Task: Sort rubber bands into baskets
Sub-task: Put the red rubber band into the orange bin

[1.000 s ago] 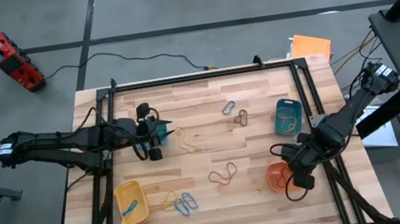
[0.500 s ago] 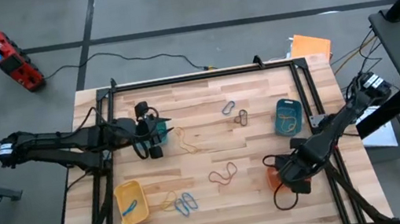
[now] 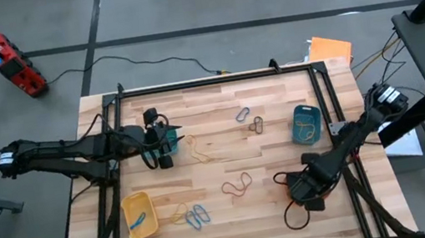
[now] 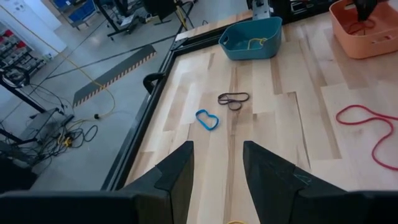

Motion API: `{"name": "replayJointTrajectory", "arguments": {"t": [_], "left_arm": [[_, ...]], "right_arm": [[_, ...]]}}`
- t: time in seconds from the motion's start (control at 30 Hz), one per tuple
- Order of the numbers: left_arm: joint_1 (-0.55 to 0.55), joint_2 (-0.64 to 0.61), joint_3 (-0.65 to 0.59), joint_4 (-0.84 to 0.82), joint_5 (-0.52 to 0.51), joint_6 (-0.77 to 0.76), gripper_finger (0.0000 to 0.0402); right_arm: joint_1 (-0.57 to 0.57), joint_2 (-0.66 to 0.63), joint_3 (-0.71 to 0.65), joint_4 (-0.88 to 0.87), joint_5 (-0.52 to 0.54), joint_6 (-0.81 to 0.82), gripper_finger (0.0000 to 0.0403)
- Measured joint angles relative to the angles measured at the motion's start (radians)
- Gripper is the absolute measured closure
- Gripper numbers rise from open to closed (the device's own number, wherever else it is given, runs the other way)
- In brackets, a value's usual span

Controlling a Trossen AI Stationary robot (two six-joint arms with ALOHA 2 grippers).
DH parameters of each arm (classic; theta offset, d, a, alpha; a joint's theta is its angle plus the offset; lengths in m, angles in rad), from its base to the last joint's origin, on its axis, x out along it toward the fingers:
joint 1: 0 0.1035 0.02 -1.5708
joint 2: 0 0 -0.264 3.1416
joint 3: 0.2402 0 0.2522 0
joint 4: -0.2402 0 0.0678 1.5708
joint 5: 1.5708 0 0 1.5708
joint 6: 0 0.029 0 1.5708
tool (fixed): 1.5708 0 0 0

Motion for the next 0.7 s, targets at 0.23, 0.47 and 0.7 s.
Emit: {"name": "replayJointTrajectory", "arguments": {"t": [0.23,0.47,0.7], "left_arm": [[0.0,0.0,0.0,0.001,0.0,0.0,0.0278],[0.0,0.0,0.0,0.0,0.001,0.0,0.0278],[0.0,0.0,0.0,0.0,0.001,0.0,0.0278]], "right_arm": [[0.0,0.019,0.0,0.065,0.026,0.004,0.0394],[-0.012,0.018,0.0,0.075,0.061,0.058,0.0394],[-0.023,0.018,0.003,0.078,0.044,0.129,0.0381]]}}
